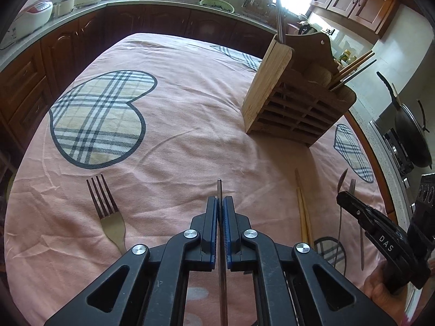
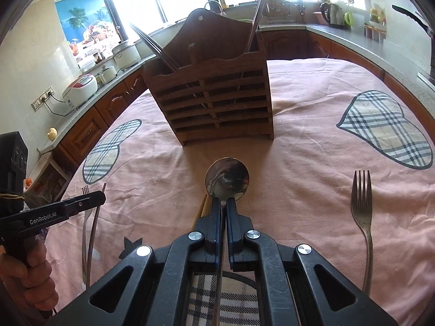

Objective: Organize utensils
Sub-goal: 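Lift the held chopstick and spoon upright and lower them into the utensil holder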

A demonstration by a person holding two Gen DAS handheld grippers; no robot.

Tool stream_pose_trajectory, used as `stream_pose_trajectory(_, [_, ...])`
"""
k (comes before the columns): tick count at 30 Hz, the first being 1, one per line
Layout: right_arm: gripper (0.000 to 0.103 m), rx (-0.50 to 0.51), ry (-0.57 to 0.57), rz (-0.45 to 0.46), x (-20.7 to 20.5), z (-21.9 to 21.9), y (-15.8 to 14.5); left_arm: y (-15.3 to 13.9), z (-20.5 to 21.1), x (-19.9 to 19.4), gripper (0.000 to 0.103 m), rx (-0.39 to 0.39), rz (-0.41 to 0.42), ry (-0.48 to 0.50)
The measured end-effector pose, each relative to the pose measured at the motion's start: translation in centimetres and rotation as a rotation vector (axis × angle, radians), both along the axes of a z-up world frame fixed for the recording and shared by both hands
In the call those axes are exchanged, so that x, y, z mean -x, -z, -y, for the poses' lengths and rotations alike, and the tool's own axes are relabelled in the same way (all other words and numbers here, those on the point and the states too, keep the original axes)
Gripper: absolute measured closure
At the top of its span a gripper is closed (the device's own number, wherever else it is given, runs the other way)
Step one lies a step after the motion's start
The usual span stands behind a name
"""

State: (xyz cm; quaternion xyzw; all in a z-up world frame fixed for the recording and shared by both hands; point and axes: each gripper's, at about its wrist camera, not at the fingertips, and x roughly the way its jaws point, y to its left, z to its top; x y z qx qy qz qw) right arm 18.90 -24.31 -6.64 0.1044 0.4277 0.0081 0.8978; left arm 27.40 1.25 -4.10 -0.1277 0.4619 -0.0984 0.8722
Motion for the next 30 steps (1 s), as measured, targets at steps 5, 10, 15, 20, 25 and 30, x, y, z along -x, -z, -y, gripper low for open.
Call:
stream_pose_trajectory(5, [0.100,-0.014,0.006,0.048,0.8,0.1,-1.8,-1.9,-0.3,1.5,0.100,0.010,0.039,0.003])
stream_pose_trajectory(10, [0.100,-0.014,0.014,0.099,1.6,0.1,-3.5,-3.2,-0.6,2.9,0.100,0.020,0.069,0.002])
stream_pose_trajectory(15, [0.103,-0.015,0.021,0.146,2.4,0.3,-5.0,-4.6,-0.8,4.0,0.100,0.028,0.101,0.005])
stream_pose_trajectory(20, [0.103,0.005,0.025,0.148,2.4,0.2,-5.5,-5.1,-1.0,4.6,0.100,0.029,0.114,0.006])
stream_pose_trajectory(25, [0.087,-0.017,0.024,0.067,1.0,0.4,-3.3,-5.0,-1.1,4.5,0.100,0.032,0.108,0.004])
stream_pose_trajectory(30, [0.061,0.008,-0.012,0.025,-1.0,-0.3,-0.8,-4.7,-1.3,3.7,0.100,0.035,0.094,-0.004])
